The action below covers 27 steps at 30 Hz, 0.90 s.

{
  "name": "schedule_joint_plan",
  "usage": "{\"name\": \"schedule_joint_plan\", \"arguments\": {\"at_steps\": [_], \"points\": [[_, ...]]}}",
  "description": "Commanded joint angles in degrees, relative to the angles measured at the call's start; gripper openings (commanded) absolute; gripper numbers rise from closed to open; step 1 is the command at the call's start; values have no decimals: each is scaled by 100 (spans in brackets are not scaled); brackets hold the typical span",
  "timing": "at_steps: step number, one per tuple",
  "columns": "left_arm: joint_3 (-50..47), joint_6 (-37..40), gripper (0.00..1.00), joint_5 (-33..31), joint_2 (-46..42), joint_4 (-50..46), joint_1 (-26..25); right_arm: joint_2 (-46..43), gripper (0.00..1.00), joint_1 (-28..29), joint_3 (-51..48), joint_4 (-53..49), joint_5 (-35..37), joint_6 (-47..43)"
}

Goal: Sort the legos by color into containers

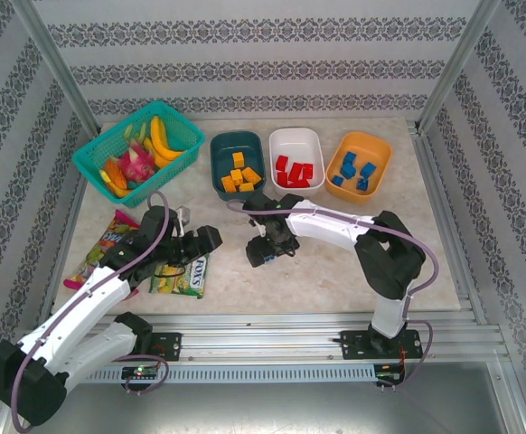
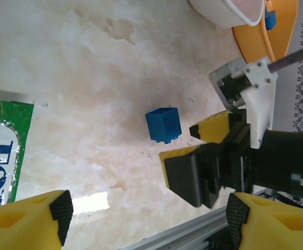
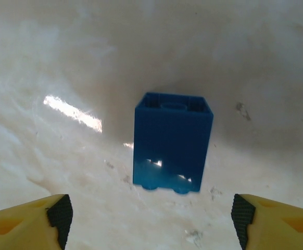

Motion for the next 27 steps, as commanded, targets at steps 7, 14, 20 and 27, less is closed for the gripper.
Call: {"name": "schedule_joint_plan", "arguments": {"at_steps": [7, 14, 20, 27], "points": [[91, -70, 80, -111, -117, -224, 76, 724, 60, -202, 379, 305, 285, 88], [-23, -172, 80, -116, -269, -212, 69, 849, 37, -205, 567, 193, 253, -60], [71, -175, 79, -37, -101, 66, 75, 282, 28, -381, 785, -145, 437, -118], [1060, -13, 80, 229, 1278, 961, -75, -550, 27, -1802, 1531, -706, 582, -299]]}}
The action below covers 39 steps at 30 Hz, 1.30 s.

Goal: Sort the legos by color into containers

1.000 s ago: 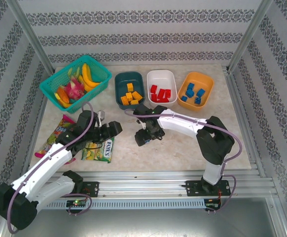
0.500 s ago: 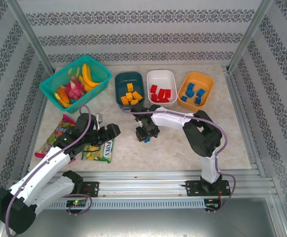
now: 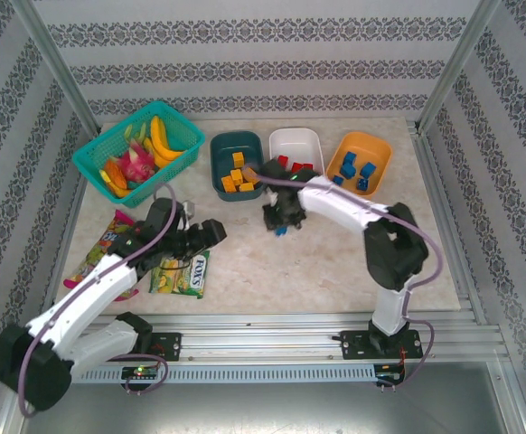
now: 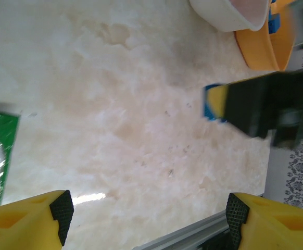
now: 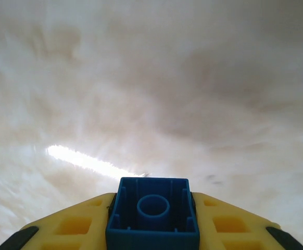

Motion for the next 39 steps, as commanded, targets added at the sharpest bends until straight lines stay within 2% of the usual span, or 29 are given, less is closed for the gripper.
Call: {"name": "schedule_joint_plan", "arguments": {"at_steps": [1, 4, 7, 12, 17, 20, 31, 39], "points": [[827, 161, 80, 191, 691, 834, -116, -485, 27, -888, 552, -376, 258, -172], [1630, 330, 79, 328, 1640, 1096, -277, -377, 28, -1780, 936, -331, 292, -129], [2350, 351, 79, 526, 2557, 1415, -387, 116, 27, -2534, 1478, -241, 327, 79], [3672, 360, 78, 818, 3936, 1614, -487, 1401, 26, -3222, 2966, -357, 687, 336], [4844, 423, 78, 906, 4972, 1561, -477, 2726, 26, -3484, 4622, -726, 964, 403], [5557, 400, 78, 1028, 5530, 1562, -480, 3167, 26, -3620, 5089, -735, 1048, 506], [8044, 423, 77, 1208, 7084, 1048, -479, 4019, 26, -3936, 5584, -546, 669, 798], [8971, 294, 77, 1269, 7716, 1023, -483, 4236, 27, -4027, 5544, -494, 530, 971]]}}
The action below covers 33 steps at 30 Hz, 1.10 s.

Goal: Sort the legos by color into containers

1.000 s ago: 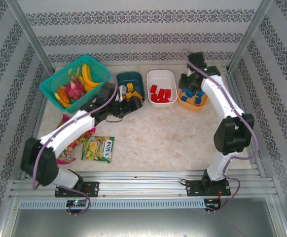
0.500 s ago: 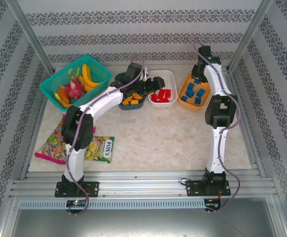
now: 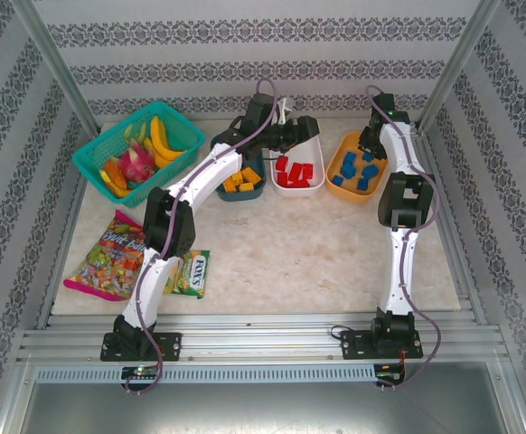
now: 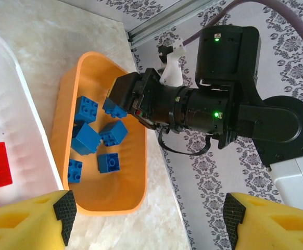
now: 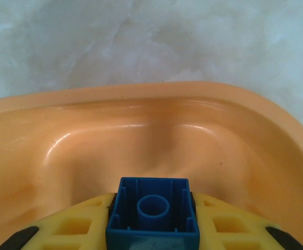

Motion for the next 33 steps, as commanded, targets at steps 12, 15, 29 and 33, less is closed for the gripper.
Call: {"name": "schedule_joint_plan", "arguments": {"at_steps": [12, 15, 29, 33], "points": [[495, -36, 77, 114, 241, -146, -41, 244, 29, -81, 214, -14, -270, 166], [496, -19, 77, 105, 214, -174, -48, 252, 36, -87, 204, -26, -302, 137], [393, 223, 77, -124, -299, -672, -89, -973, 57, -55, -399, 81, -408, 300], [-52, 386, 76, -441, -807, -989, -94, -2035, 63, 101, -1433, 579, -226, 327]]}}
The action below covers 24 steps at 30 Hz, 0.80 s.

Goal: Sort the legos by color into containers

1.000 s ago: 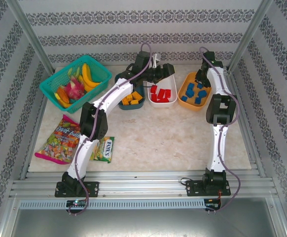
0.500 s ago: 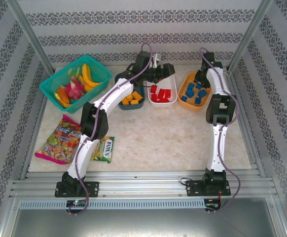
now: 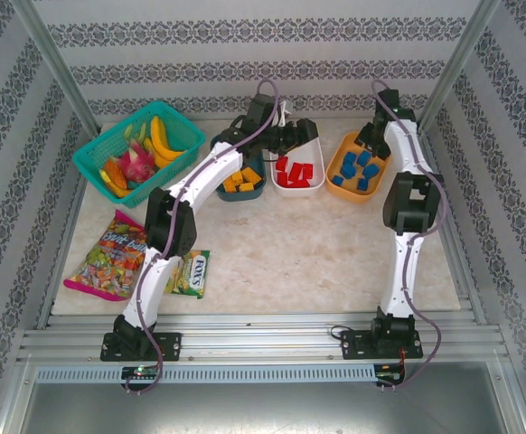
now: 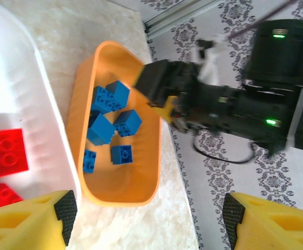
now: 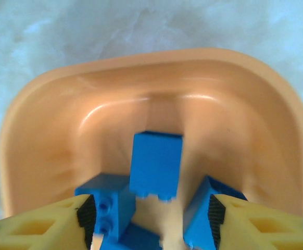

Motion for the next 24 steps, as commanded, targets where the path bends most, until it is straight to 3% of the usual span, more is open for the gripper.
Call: {"name": "schedule_joint_plan", "arguments": {"at_steps": [1, 9, 16, 17, 19, 21, 24], "points": [[-317, 301, 76, -331, -891, -391, -79, -1254, 64, 161, -660, 493, 190, 71], [-2564, 454, 77, -698, -2605, -396, -79, -3785, 72, 753, -3566, 1538, 353, 95], [-4636, 337, 78, -1133, -4266, -264, -5, -5901, 77, 1675, -5714, 1560, 552, -386], [-4890, 308, 79, -1227, -4502, -273, 17, -6209, 95, 1815, -5993, 1498, 598, -460], [-5320, 311, 81, -1468, -4951, -351, 51, -6748, 98, 2052, -6466, 1379, 640, -543], [-5808, 351, 100, -1660, -5447, -387, 107, -7281, 98, 2285, -6939, 1283, 655, -628], [-6425, 454, 100, -1811, -6130, -468, 220, -7828, 98, 2597, -7338, 1025, 864, -725]]}}
